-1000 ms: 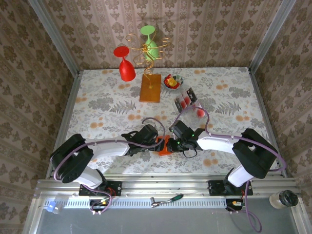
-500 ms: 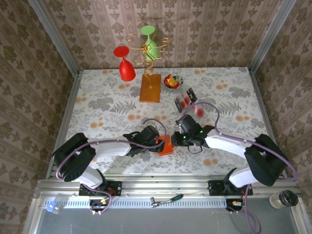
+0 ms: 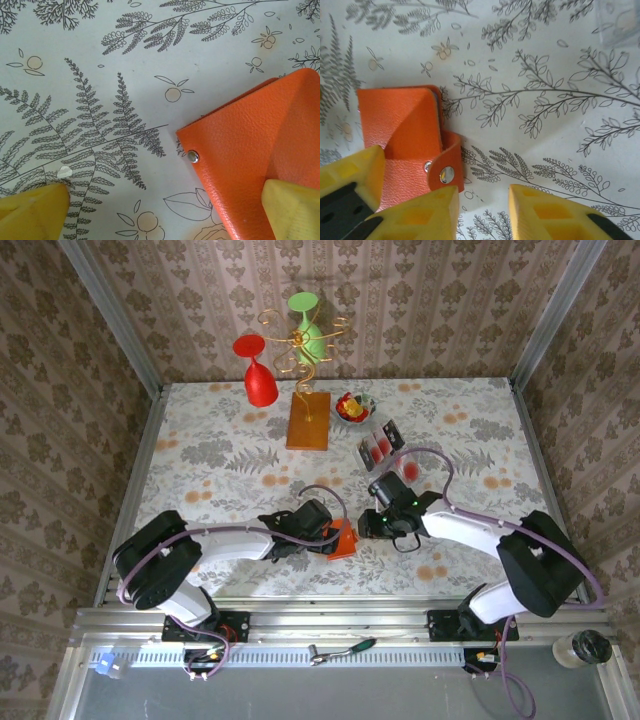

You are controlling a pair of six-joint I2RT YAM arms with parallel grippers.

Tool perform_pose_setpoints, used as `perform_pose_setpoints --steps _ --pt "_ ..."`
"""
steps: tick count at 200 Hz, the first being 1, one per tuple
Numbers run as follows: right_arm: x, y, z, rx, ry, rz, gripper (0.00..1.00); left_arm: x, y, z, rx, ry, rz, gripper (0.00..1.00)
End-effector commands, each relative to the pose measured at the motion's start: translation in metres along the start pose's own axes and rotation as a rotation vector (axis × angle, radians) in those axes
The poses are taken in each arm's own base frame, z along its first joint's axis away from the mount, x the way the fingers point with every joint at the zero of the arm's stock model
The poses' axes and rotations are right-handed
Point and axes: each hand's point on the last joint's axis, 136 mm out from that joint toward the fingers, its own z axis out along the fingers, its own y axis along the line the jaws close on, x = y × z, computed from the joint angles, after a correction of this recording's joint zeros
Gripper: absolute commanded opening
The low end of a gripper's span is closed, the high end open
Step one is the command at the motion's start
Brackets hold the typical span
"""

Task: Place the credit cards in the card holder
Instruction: Close the card holder at the center of the table, then close the button on the card holder.

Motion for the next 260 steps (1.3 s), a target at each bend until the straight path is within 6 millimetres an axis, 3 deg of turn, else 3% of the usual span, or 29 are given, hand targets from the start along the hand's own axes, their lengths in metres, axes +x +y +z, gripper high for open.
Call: perform_pose_setpoints --steps 1,131,260 --pt "-0.001 0.012 -0.001 -0.004 0.022 -0.052 0.37 0.018 0.004 0.004 -0.027 0.067 0.053 1.00" --pt "-0.007 0.023 0.011 0.021 0.053 -0.100 0.36 0.022 0.006 0.005 -0.032 0.069 0.045 1.00" --pt "-0.007 0.017 0.012 0.039 0.058 -0.099 0.08 0.021 0.006 0.005 -0.026 0.062 0.036 1.00"
